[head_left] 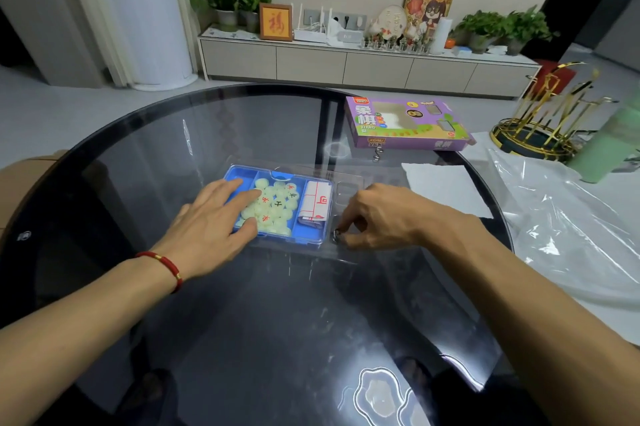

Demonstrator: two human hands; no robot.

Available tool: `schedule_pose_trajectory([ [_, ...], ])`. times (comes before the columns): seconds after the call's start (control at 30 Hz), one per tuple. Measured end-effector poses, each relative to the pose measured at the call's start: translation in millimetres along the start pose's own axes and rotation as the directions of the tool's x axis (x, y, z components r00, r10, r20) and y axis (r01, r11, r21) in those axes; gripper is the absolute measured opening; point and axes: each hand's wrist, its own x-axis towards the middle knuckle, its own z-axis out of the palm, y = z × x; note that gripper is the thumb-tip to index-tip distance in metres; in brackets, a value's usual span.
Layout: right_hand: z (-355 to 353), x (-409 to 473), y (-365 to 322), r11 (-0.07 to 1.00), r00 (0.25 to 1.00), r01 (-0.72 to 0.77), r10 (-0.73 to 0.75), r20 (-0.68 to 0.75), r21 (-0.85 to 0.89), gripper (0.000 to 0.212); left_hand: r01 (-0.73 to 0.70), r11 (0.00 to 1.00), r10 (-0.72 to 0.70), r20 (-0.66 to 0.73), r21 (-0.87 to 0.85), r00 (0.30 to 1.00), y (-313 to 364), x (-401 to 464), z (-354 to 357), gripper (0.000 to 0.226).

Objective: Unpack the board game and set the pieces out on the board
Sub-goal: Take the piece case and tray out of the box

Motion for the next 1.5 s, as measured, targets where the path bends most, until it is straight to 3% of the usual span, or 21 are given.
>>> schedule_pose_trajectory([
  [0.1,4.4,-0.1,0.7,0.994,0.999,-0.019,0.017,0.027,0.106,0.043,0.009,1.0,-0.009,-0.006,-0.011,1.0,1.1,-0.5,-0.3,0.082],
  [0.23,3.7,1.5,2.4,0.973,0.996,0.012,-0.032,0.08,0.232,0.034,0.004,1.0,-0.004,0.0,-0.007,1.0,1.4,-0.5,-1.3,0.082],
  [0.37,2.9,1.1,7.9,0.942,0.999,0.046,-0.052,0.009,0.333,0.023,0.003,1.0,-0.003,0.007,-0.006,1.0,0.1,-0.9,-0.8,0.081],
  [0.47,-1.8,-6.6,24.9,0.755,0.97,-0.023,0.174,-0.167,0.655,0.027,0.002,1.0,-0.002,0.013,-0.009,1.0,-0.2,-0.3,-0.1,0.071],
  [0.57,2.0,0.5,59.8,0.54,0.812,-0.056,0.514,-0.276,0.84,0.029,0.004,1.0,-0.004,0.019,0.001,1.0,-0.4,-0.5,0.4,0.067],
  [0.63,10.3,14.5,86.2,0.469,0.631,-0.149,0.723,-0.281,0.871,0.028,-0.001,1.0,0.001,0.019,0.006,1.0,-0.2,-1.5,-0.1,0.075],
  [0.7,17.2,30.8,109.2,0.445,0.512,-0.263,0.816,-0.267,0.856,0.028,-0.004,1.0,0.004,0.009,0.002,1.0,-0.8,-1.9,-0.1,0.081],
  [0.93,23.0,83.0,153.7,0.443,0.411,-0.492,0.877,-0.248,0.749,0.026,-0.013,1.0,0.013,0.008,0.012,1.0,-2.4,-2.5,2.1,0.08],
  [1.13,20.8,80.1,145.3,0.509,0.41,-0.494,0.851,-0.328,0.705,0.031,-0.01,1.0,0.01,0.018,-0.01,1.0,-1.5,-3.0,0.8,0.081],
  [1.2,15.9,67.6,130.9,0.583,0.446,-0.454,0.803,-0.394,0.674,0.038,-0.01,1.0,0.011,0.018,-0.015,1.0,-1.4,-3.0,0.4,0.082],
  [1.37,-1.3,26.9,52.1,0.847,0.781,-0.151,0.418,-0.463,0.509,0.028,0.009,0.999,-0.008,0.017,-0.052,1.0,0.5,-4.4,-1.1,0.083],
  [1.43,-2.7,12.2,16.2,0.922,0.893,-0.074,0.231,-0.387,0.379,0.017,0.018,0.998,-0.017,0.022,-0.055,1.0,1.4,-5.3,-1.0,0.08],
  [1.5,4.5,7.3,-7.1,0.962,0.944,-0.082,0.159,-0.289,0.261,0.023,0.027,0.999,-0.026,0.029,-0.047,0.999,2.9,-6.1,-0.4,0.068],
])
